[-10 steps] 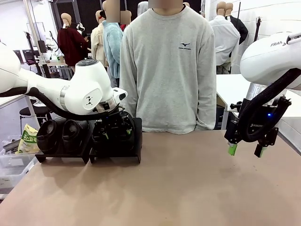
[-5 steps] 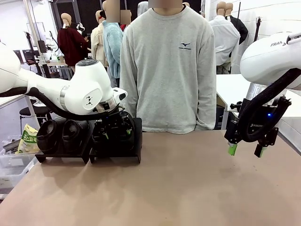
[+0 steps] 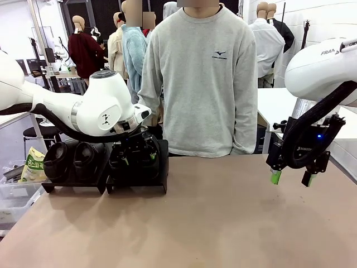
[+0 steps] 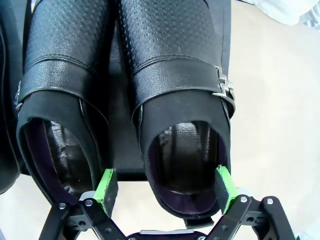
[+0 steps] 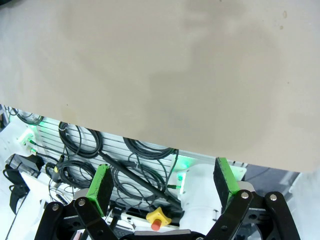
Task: Organize the shoes by placing them on the stand.
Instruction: Place the Shoe from the middle of the table onto the Shoes Stand.
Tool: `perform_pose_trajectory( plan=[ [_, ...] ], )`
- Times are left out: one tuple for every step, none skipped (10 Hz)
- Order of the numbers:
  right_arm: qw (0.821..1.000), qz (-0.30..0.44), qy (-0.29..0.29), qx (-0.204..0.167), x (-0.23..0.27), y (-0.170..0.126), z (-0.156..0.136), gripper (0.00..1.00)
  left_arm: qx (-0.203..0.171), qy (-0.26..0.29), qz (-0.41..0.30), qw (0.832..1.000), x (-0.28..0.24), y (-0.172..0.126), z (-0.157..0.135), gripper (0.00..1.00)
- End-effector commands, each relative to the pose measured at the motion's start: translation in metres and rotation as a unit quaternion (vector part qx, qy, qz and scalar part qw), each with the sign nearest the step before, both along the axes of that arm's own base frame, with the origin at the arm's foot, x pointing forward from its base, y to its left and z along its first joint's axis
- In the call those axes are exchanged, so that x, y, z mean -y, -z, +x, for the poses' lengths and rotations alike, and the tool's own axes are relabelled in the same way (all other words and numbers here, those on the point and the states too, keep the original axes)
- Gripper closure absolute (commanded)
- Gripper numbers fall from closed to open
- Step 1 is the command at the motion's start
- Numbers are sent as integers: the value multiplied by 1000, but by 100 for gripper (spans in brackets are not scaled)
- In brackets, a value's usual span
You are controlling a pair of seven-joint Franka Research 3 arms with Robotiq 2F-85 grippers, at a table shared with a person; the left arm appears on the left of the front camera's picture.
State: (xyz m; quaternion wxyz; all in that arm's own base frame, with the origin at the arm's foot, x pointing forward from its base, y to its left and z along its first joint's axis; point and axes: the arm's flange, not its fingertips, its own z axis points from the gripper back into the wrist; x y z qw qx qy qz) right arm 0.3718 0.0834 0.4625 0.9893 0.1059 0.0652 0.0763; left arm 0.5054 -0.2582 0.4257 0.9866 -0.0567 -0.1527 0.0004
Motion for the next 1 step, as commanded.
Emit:
perform_pose_trajectory(
  plan=[
    [1000, 1, 0, -3, 0, 1, -2, 0, 8, -4, -1, 1000, -1, 1, 1, 0]
  ],
)
